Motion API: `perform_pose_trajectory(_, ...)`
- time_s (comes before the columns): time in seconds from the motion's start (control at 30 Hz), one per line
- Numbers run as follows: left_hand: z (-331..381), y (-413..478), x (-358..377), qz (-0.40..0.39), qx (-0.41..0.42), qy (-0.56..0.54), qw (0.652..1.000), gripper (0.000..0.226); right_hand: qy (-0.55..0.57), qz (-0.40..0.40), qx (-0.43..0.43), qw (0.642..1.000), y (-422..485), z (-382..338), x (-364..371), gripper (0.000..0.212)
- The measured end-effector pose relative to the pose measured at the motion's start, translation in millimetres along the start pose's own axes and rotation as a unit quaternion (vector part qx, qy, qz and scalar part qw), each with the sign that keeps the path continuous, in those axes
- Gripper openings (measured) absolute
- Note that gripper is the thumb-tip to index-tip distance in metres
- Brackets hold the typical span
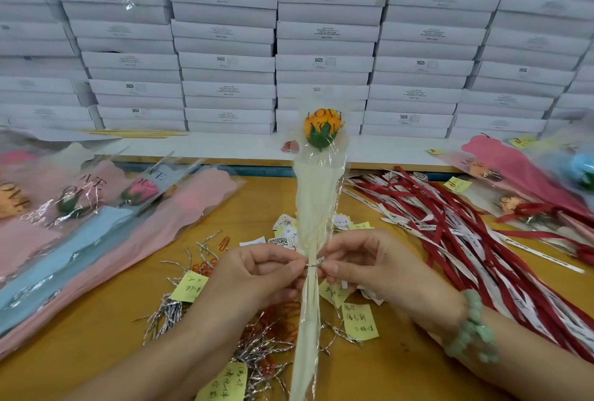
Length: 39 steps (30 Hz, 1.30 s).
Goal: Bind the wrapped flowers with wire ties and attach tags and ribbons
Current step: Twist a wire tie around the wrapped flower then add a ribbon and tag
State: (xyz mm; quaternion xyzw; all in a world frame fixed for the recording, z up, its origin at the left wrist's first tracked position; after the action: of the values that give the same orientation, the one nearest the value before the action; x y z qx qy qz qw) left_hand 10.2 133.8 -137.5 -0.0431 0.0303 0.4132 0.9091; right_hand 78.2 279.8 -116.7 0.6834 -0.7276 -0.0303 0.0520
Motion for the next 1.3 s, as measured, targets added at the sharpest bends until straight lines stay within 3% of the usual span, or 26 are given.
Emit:
perform_pose_trajectory(0.13,-3,0,3,-0.005,-0.022,-0.021,1.0,0.02,-0.007,0.01,-0.006,1.0,0,3,2,0.017)
perform_pose_trajectory(0.4,-6,0,10,-0.016,-0.051,-0.105,0.993,0.055,0.02,0.026,-0.017,0.999,-2,2,6,0.011)
perform_pose_trajectory(0.77,-13,1,10,-0.027,-0.062,-0.072,0.995,0.011,0.009,0.054,-0.044,0.998,-2,-1,4,0.017)
perform_pose_trajectory(0.97,-9,-1,7,-0.006,-0.049,-0.071,0.996,0.016,-0.031,0.06,-0.097,0.993,-4,-11,6,0.021)
perform_pose_trajectory(1.07,-8,-2,7,0.004,-0.055,-0.075,0.996,0.023,-0.042,0.06,-0.09,0.993,-4,-9,6,0.01)
perform_pose_trajectory(1.17,-8,-3,6,0.014,-0.063,-0.081,0.995,0.034,-0.041,0.061,-0.079,0.994,-4,-6,6,0.012)
perform_pose_trajectory(1.3,-5,-4,6,0.007,-0.057,-0.068,0.996,0.032,-0.051,0.061,-0.071,0.994,-5,-5,6,0.012)
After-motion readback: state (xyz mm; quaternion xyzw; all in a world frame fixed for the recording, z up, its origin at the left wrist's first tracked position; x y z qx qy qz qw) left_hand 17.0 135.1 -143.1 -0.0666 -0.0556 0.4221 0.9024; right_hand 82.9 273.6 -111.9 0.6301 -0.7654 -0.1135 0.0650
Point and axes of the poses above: each hand's wrist, its own y-axis towards the middle knuckle, its own x-axis out of the palm, z = x × y, the point moved 6 cm from there along y, towards the middle knuckle, and after that the axes turned 15 degrees about y, right-handed, at the moved point
